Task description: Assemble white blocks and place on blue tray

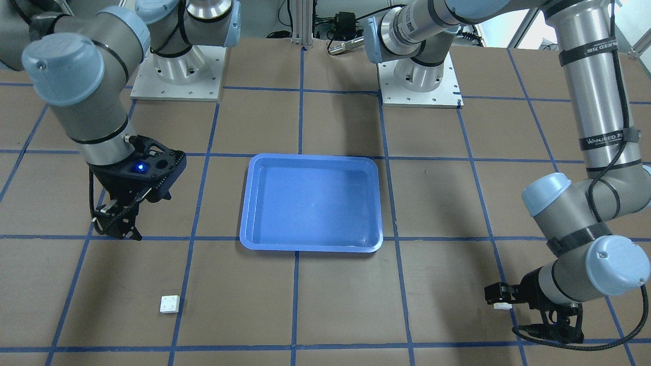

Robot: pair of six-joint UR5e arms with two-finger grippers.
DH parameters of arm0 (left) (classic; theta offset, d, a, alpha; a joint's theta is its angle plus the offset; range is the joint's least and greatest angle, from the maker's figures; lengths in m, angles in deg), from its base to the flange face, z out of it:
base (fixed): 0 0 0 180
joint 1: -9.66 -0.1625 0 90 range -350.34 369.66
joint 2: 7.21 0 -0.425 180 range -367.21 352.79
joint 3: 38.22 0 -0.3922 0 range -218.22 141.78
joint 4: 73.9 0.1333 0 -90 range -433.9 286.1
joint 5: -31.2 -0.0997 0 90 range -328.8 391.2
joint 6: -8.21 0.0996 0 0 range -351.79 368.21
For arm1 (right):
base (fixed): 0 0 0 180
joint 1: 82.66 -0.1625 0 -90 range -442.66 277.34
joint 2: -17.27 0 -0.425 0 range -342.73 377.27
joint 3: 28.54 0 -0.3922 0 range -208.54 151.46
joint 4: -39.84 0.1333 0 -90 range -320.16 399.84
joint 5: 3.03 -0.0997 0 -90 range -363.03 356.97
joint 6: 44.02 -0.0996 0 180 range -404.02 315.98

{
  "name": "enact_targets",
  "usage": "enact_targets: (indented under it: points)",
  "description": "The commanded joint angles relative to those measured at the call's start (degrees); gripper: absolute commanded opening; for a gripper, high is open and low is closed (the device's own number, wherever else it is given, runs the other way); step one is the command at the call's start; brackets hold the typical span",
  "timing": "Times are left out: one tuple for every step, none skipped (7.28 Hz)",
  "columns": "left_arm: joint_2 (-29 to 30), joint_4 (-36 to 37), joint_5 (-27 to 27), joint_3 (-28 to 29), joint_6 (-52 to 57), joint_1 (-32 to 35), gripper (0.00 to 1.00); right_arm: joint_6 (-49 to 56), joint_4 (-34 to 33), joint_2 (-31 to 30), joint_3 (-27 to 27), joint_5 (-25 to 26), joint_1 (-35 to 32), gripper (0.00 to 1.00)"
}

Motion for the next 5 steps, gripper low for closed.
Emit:
enact_targets:
  points:
    - [-0.12, 0.11, -0.19, -1.07, 0.03, 0.03, 1.00, 9.57, 0.11, 10.58, -7.65, -5.20, 3.80, 1.00]
    - [0.05, 0.20, -0.19, -1.07, 0.20, -0.06, 0.99, 10.49, -0.07, 14.72, -10.48, -5.48, 3.98, 0.99]
    - [0.14, 0.20, -0.19, -1.07, 0.21, 0.03, 0.89, 14.93, 0.02, 17.89, -13.55, -7.05, 4.16, 0.97]
    - [0.23, 0.29, -0.19, -1.24, 0.29, 0.03, 0.82, 22.11, 0.10, 20.36, -15.93, -8.54, 4.60, 0.96]
    - [0.23, 0.46, -0.19, -1.07, 0.29, 0.03, 0.82, 26.71, 0.28, 22.74, -17.69, -12.82, 6.69, 0.96]
